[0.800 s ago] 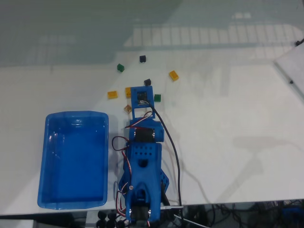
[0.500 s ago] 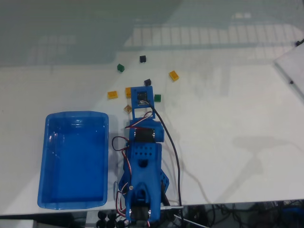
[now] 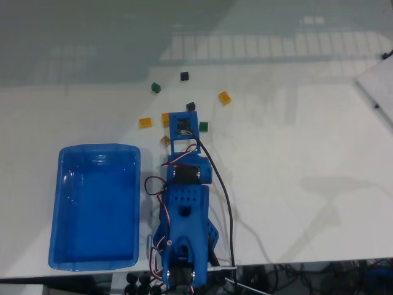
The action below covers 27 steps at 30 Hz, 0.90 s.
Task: Pick up all the lego then put into the bin
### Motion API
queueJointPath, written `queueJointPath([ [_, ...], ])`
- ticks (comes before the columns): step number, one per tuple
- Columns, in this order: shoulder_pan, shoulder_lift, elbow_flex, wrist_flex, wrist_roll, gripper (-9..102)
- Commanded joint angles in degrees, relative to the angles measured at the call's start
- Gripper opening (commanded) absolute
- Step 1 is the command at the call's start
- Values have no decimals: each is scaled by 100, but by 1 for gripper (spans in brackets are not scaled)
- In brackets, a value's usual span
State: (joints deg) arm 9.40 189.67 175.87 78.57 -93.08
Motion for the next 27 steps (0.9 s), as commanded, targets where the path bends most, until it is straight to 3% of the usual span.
queueJointPath([
  [1,18,88,185,53,-53,2],
  [24,53,88,185,-18,-272,3],
  [27,44,88,185,-211,35,10],
])
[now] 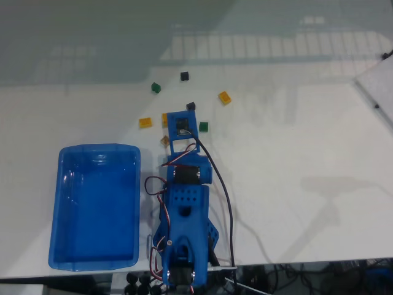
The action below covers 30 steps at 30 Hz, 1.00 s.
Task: Pick up all the lego then put into the bin
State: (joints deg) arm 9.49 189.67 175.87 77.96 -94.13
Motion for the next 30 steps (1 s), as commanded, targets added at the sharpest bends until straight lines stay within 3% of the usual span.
queueJointPath([
  [1,35,88,185,-264,237,14],
  [8,246,-633,-308,-1397,598,22],
  [15,396,-2628,-2013,-1591,861,22],
  [30,853,-6144,-3639,-3313,773,21],
])
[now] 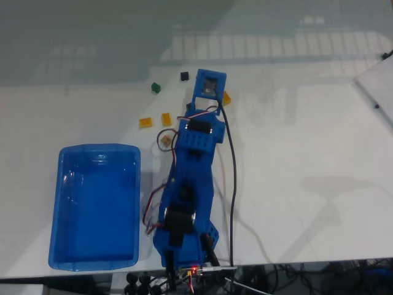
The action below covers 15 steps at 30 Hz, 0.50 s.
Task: Pick up all the lego then put into the bin
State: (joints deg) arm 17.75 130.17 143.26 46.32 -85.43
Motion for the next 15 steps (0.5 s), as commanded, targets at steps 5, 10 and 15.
queueJointPath([
  [5,105,-712,-545,-229,-308,21],
  [10,105,-1178,-650,-466,-334,21],
  [15,105,-1538,-817,-510,-360,21],
])
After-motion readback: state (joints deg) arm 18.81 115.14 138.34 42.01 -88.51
